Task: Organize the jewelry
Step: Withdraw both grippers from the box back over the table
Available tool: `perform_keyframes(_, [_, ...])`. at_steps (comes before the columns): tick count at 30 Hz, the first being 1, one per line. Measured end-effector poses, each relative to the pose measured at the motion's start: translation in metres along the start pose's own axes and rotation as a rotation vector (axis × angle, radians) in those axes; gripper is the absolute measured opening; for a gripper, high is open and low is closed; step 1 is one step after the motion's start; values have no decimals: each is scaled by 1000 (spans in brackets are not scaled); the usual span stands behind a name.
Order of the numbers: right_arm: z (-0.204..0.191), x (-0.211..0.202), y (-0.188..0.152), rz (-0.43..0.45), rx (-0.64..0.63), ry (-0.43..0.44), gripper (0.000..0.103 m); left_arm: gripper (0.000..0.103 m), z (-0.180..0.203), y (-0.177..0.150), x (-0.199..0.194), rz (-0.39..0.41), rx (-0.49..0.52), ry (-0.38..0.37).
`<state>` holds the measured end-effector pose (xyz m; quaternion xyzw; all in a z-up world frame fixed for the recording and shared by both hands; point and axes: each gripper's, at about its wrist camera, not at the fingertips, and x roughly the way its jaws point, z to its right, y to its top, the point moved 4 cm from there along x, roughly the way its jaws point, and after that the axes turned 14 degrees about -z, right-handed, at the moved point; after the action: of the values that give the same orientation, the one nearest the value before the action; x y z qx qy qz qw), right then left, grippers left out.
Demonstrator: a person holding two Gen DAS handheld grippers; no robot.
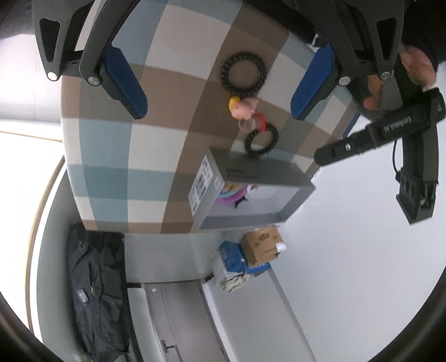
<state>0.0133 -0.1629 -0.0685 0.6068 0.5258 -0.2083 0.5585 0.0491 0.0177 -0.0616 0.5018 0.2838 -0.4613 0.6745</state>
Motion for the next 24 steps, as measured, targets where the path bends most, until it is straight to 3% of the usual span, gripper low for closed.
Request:
perform_keyframes(7, [-12, 15, -13, -63, -84, -37, 103, 83, 4, -8, 1, -5, 33, 36])
perform_keyframes(17, [-23, 31, -23, -120, -158, -22, 101, 83, -6, -7, 1, -11, -14, 60])
perform_keyframes(24, [-38, 48, -29, -167, -249, -77, 90, 83, -14, -5, 1, 3, -51, 94])
